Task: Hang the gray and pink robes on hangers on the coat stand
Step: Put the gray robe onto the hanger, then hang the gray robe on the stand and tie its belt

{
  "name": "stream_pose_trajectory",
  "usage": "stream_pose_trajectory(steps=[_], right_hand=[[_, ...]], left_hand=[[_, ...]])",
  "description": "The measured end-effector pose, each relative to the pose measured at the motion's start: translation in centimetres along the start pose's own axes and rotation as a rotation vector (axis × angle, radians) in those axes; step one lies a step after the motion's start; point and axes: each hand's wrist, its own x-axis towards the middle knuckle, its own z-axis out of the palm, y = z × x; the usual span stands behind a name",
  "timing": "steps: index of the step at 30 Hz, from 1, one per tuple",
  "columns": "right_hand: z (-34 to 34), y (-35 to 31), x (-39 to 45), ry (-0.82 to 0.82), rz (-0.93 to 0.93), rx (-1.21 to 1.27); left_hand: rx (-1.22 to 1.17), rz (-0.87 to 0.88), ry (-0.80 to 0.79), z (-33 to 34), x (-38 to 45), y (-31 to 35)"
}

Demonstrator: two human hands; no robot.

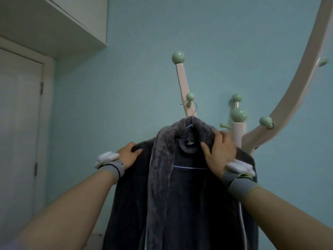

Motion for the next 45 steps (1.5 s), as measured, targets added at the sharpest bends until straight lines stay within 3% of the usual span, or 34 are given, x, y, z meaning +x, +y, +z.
stream_pose_trajectory(steps=[2, 3, 6, 10, 14, 17, 20, 23, 27, 31, 33, 36, 41, 45], right_hand=[[1.3, -2.1, -4.3, 0.015, -0.151, 0.096], [2.2, -3.2, -6.5, -0.085, -0.163, 0.188], [4.5, -6.2, -9.8, -0.478, 0.081, 0.532], [5.7, -7.2, -12.2, -0.569, 0.158, 0.523], [5.6, -6.4, -16.2, -0.852, 0.490, 0.604], [4.9, -5.0, -17.0, -0.736, 0.613, 0.650], [4.0, -3.6, -16.8, -0.610, 0.569, 0.500], [2.8, -2.0, -17.1, -0.701, 0.562, 0.554], [2.5, -1.1, -19.4, -0.977, 0.556, 0.365], [2.3, -1.1, -21.0, -0.896, 0.668, 0.374], [1.2, -0.9, -20.7, -0.795, 0.595, 0.243], [-1.6, -0.6, -18.0, -0.632, 0.402, -0.176], [-4.5, -2.1, -13.7, -0.354, 0.277, -0.378], [-2.9, -2.6, -15.4, -0.472, 0.264, -0.355]], left_hand=[[-0.124, 0.008, 0.014, -0.4, -0.6, -2.2], [-0.205, 0.023, 0.011, -0.5, -1.2, -2.9], [-0.412, 0.073, -0.019, -1.3, -2.4, -3.3], [-0.402, 0.143, 0.007, -1.8, -2.9, -3.4], [-0.478, 0.141, -0.118, -2.0, -3.9, -2.6], [-0.414, 0.120, -0.309, -1.5, -5.3, -4.5], [-0.371, -0.048, -0.408, -0.7, -7.8, -8.6], [-0.468, -0.121, -0.372, -0.6, -9.1, -10.6], [-0.259, -0.128, -0.498, -2.2, -8.7, -10.7], [-0.118, -0.168, -0.555, -2.3, -9.8, -13.0], [-0.099, -0.206, -0.586, -1.8, -11.4, -14.5], [0.150, -0.086, -0.428, -2.8, -11.2, -15.1], [0.293, 0.123, -0.160, -7.8, -8.4, -13.7], [0.325, 0.061, -0.255, -5.3, -11.3, -15.7]])
